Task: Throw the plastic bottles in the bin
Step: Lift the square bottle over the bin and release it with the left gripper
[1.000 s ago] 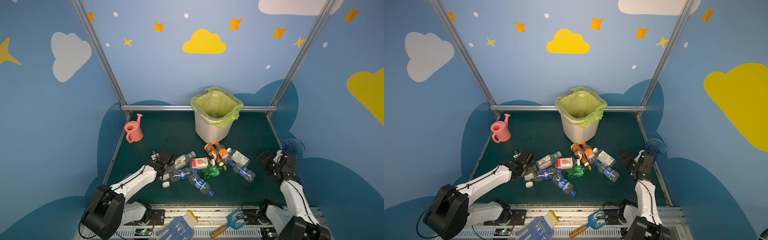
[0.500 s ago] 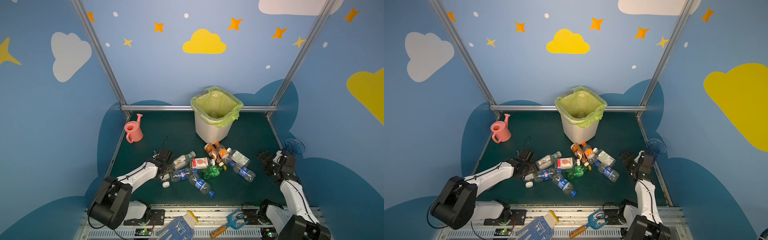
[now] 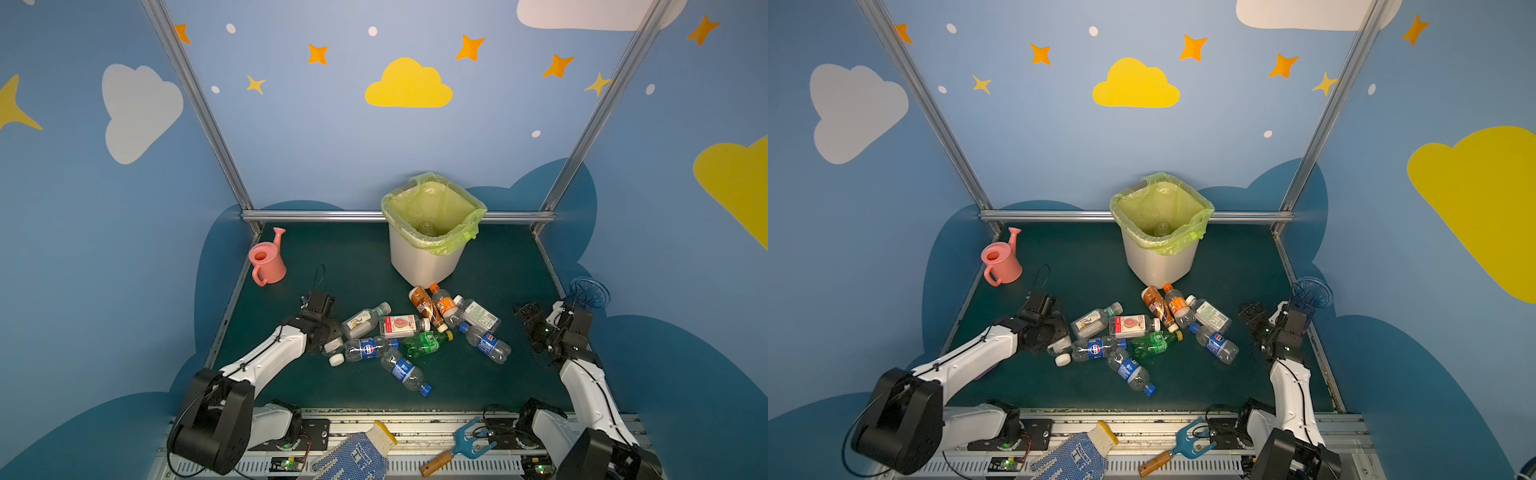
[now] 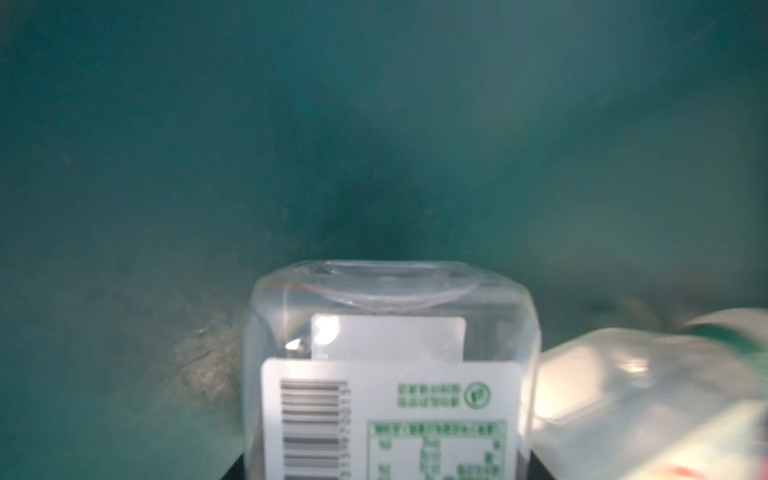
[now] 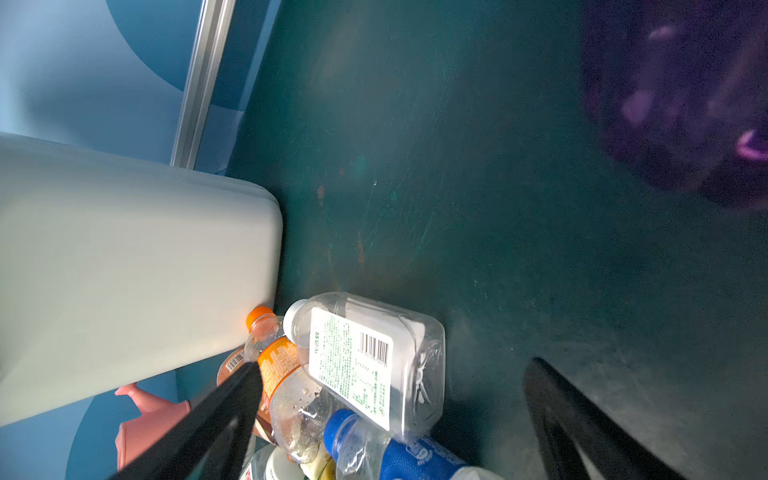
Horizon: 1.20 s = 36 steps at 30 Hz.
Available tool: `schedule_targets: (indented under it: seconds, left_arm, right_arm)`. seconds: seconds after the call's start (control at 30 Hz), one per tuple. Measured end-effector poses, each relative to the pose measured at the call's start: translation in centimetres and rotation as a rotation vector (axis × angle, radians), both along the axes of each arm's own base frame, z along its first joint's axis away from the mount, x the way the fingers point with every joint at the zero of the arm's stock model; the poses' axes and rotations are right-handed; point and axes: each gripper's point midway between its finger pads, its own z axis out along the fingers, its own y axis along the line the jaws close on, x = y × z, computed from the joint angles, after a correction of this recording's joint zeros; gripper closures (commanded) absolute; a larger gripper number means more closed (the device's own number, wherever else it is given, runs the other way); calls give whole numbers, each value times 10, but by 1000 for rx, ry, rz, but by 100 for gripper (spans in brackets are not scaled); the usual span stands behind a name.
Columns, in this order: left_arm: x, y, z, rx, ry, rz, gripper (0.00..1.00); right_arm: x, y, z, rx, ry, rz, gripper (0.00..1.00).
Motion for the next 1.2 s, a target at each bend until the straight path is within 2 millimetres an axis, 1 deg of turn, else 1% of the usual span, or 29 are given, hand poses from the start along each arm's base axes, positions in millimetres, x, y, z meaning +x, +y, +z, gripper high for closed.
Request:
schedule_targets:
  seconds: [0.03,0.13,0.17,0.23,0.27,0.3,0.33,0.37,0.4,0.47,0.5,0.53,0.57,0.6,0.63,0.67,0.7,0.73,0.77,0.8,0.87,0.9,0.93,0.97,1.0,1.03,1.1,1.17,1.2]
  left_arm:
    - [6,2,13,-14,-37,8,49]
    - [33,17,81,-41,-233,49,49]
    - [41,24,116,-40,-327,65,48]
    - [52,36,180,-31,-503,91,48]
    - [55,42,218,-26,-607,103,48]
    - [57,46,261,-26,-726,115,47]
    - [56,47,290,-32,-810,119,47]
    - [54,48,330,-48,-927,121,47]
    - [53,47,361,-68,-1022,119,47]
    - [53,41,416,-119,-1184,98,48]
    - [56,36,440,-149,-1244,80,48]
    - [62,29,458,-179,-1285,58,48]
    - [75,18,478,-212,-1319,22,47]
    - [90,2,494,-245,-1345,-25,45]
    - [105,-15,503,-273,-1351,-70,43]
    - [124,-37,509,-301,-1345,-127,40]
    - [144,-64,508,-326,-1321,-191,38]
    - [163,-89,501,-343,-1283,-250,34]
    - [184,-118,489,-359,-1232,-312,29]
    - [202,-148,471,-360,-1159,-377,22]
    - [228,-196,438,-344,-1032,-473,11]
    - [236,-216,424,-334,-980,-513,2]
    - [239,-230,413,-318,-938,-540,0]
    - [236,-241,403,-300,-898,-570,0]
    - [228,-249,402,-284,-881,-600,0]
    - [222,-251,402,-271,-871,-618,0]
    - [199,-245,427,-242,-916,-647,0]
    - [174,-231,458,-216,-984,-652,0]
    - [157,-221,476,-207,-1030,-650,0]
  right_arm:
    - [0,0,0,0,0,0,2]
    - [0,-1,0,-2,0,-1,2]
    - [0,-1,0,-4,0,-2,2]
    - [0,-3,1,-9,2,-6,2]
    - [0,-4,2,-11,1,-9,2]
    - [1,-5,4,-15,-3,-12,2]
    - [1,-6,6,-20,-9,-14,2]
    - [1,-6,8,-24,-16,-15,2]
    - [1,-7,10,-27,-22,-17,2]
    - [0,-7,14,-31,-34,-18,2]
    - [-1,-7,17,-34,-42,-20,2]
    - [-1,-7,19,-37,-48,-21,2]
    - [0,-8,24,-42,-59,-21,2]
    - [0,-8,28,-46,-69,-23,2]
    - [0,-9,31,-48,-77,-24,2]
    - [-1,-9,34,-51,-84,-25,2]
    - [-1,-9,37,-56,-93,-25,2]
    - [-1,-9,40,-59,-101,-25,2]
    - [-1,-9,42,-60,-106,-25,2]
    - [-2,-9,44,-62,-109,-24,2]
    - [-3,-9,47,-65,-112,-23,2]
    - [-4,-9,48,-67,-113,-23,2]
    - [-4,-9,50,-69,-114,-23,2]
    - [-5,-9,52,-72,-115,-22,2]
    - [-6,-9,54,-76,-120,-20,2]
    - [-7,-8,55,-78,-124,-19,2]
    - [-8,-7,57,-80,-129,-17,2]
    - [-9,-6,58,-78,-131,-14,2]
    - [-10,-6,58,-77,-130,-13,2]
